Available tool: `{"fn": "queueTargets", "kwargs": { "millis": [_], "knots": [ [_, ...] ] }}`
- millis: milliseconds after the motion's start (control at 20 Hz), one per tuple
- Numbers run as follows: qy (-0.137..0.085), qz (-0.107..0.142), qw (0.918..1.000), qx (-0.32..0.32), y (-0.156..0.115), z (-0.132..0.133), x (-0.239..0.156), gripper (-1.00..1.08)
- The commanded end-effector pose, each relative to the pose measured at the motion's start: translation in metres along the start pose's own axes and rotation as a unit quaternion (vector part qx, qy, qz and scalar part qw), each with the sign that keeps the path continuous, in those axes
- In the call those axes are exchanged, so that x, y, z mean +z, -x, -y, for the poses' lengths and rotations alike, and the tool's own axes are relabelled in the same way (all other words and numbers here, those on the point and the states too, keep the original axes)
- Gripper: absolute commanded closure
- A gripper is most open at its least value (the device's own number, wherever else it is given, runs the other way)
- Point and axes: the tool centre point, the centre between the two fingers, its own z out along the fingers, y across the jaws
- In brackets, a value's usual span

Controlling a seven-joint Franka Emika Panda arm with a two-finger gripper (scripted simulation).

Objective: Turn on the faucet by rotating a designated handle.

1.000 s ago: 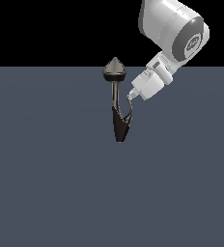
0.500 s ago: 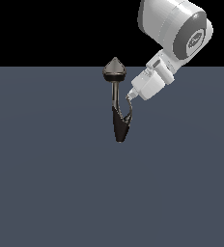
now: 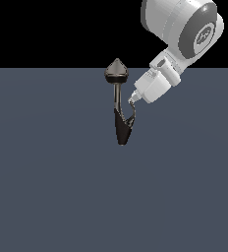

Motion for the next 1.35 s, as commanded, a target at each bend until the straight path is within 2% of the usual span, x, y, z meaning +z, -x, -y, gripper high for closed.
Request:
{"fn": "queueTargets", "kwargs": {
  "millis": [0,700,750,800,1250,1300],
  "knots": [
    [0.000,0.000,1.0000,0.000,0.000,0.000,0.000,1.08],
    [0.005,0.003,1.0000,-0.002,-0.016,-0.052,0.001,1.08],
    [0.005,0.003,1.0000,-0.002,-0.016,-0.052,0.001,1.08],
    [-0.001,0.002,0.9999,-0.012,-0.006,-0.041,-0.001,1.08],
    [0.005,0.003,1.0000,-0.003,-0.065,-0.069,0.001,1.08],
    [0.005,0.003,1.0000,-0.003,-0.065,-0.069,0.001,1.08]
  ]
}}
